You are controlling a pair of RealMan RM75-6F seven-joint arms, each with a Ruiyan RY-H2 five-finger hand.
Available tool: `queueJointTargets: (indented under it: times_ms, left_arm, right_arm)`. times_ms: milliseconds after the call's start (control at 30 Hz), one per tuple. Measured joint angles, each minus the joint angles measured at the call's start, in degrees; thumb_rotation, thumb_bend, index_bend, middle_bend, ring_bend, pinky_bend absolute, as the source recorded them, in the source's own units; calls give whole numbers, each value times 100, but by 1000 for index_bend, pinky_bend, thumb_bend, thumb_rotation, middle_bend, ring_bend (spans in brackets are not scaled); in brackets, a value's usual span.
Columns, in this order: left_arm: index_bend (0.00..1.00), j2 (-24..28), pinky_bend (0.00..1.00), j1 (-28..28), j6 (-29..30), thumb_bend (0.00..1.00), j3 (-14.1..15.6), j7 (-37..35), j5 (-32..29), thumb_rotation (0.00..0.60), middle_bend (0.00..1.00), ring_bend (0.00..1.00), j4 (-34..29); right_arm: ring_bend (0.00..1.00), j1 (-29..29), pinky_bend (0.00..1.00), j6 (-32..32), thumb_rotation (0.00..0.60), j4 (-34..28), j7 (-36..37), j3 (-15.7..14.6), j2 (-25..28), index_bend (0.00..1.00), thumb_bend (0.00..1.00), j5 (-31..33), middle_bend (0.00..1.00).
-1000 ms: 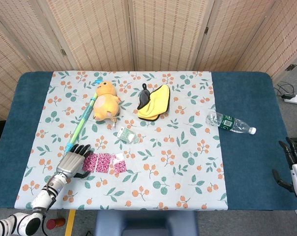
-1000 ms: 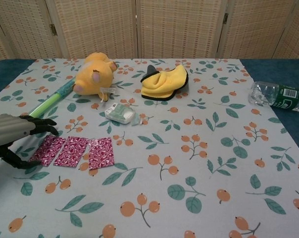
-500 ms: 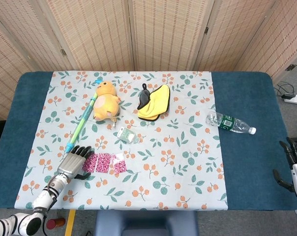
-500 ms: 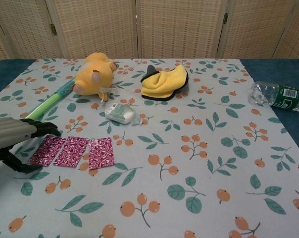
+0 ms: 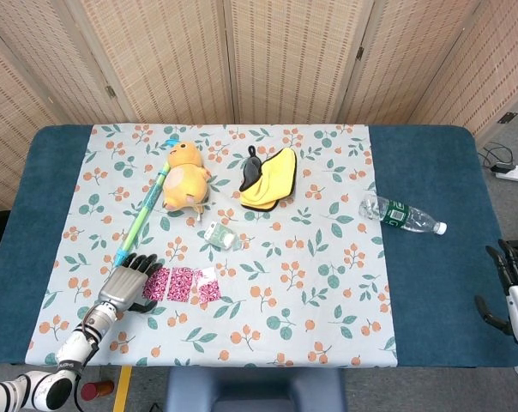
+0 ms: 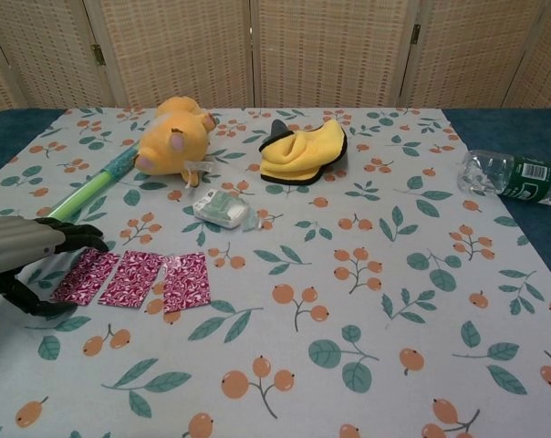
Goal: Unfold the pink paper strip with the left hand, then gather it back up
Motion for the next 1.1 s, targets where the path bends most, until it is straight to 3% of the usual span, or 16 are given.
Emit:
queueJointTargets:
  times_ms: [233,633,1100]
  left_arm:
    - [269,-23,0,39,175,369,-18,-122,158,414,0,0,57]
    - [263,234,0,75,485,369,-137,-241,379,415,0,0,-423]
    - [261,23,0,-117,705,369,-366,656,-36,412,0,0,-1192]
  right_arm:
    - [0,-8,0,34,600,-18,-12,5,4,0,397,-14,0]
    - [0,-18,0,56,600,14,46,14,13,0,398,-15,0]
    - [0,-36,0,46,600,102,158,19,25,0,397,21,0]
